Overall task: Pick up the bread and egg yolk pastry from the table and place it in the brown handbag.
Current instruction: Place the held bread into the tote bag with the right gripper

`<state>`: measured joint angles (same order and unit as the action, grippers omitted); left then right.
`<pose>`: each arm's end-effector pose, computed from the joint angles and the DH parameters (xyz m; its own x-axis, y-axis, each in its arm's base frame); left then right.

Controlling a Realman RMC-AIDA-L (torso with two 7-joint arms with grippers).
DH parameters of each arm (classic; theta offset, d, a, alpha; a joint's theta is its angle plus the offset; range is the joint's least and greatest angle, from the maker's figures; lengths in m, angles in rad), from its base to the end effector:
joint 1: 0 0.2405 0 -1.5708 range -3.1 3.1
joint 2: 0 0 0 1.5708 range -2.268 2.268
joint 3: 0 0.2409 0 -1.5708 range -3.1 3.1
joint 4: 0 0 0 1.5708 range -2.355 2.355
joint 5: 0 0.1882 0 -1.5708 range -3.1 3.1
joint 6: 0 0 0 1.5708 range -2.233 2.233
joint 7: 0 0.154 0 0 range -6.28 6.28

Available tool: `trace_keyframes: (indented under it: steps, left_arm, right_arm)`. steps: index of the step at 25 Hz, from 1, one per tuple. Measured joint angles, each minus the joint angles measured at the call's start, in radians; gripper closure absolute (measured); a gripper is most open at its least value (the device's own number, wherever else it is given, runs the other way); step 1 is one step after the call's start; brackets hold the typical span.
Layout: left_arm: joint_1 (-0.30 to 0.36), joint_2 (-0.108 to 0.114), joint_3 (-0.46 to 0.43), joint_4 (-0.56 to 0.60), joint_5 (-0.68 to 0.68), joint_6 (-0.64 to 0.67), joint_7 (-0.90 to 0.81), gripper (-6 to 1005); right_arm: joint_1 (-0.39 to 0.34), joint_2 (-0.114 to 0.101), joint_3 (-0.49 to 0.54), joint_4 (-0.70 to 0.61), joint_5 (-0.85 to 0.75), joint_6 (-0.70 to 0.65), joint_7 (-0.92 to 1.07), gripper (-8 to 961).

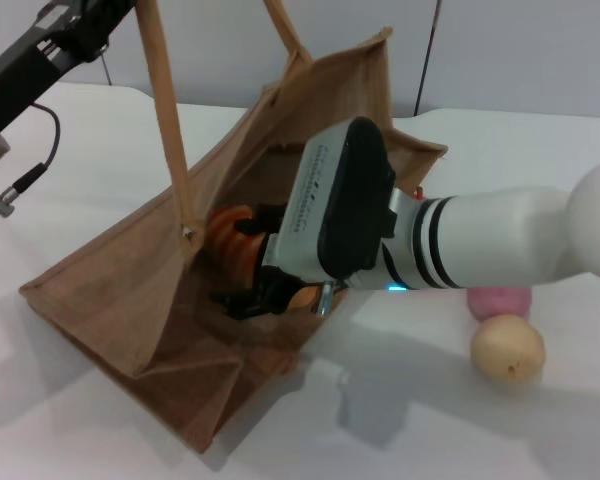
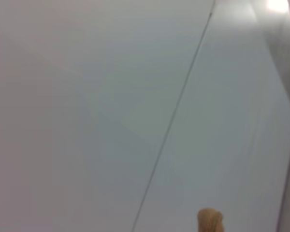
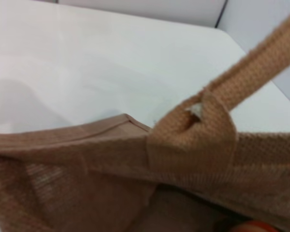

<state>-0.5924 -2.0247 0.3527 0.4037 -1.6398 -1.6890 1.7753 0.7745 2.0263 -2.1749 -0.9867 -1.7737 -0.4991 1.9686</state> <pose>-0.2054 0.3426 0.0853 0.2431 0.0734 0.9672 0.6248 -0.7746 -0.0982 0.0898 0.3317 -0.1362 0.9957 0.0621 -0.0683 0.0362 -0.9432 -0.3303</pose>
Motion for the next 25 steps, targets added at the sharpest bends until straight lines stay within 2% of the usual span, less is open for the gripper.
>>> trace_keyframes:
  steps: [5,12,20,25]
  left_arm:
    - [0.010,-0.002,-0.002,-0.004,-0.004,0.027,0.019,879]
    - [0.036,-0.003,-0.032,-0.004,-0.014,0.038,0.028,879]
    - [0.057,-0.005,-0.067,-0.005,-0.015,0.042,0.035,879]
    - [0.060,-0.005,-0.077,-0.018,-0.015,0.042,0.057,878]
  right_arm:
    - [-0.021,-0.001,0.018,-0.013,0.008,-0.001,-0.017,63]
    - [-0.076,-0.010,0.062,-0.064,0.004,-0.025,-0.023,67]
    - [-0.207,-0.009,0.343,-0.142,0.007,-0.246,-0.119,65]
    - [-0.245,-0.012,0.493,-0.126,0.001,-0.371,-0.129,66]
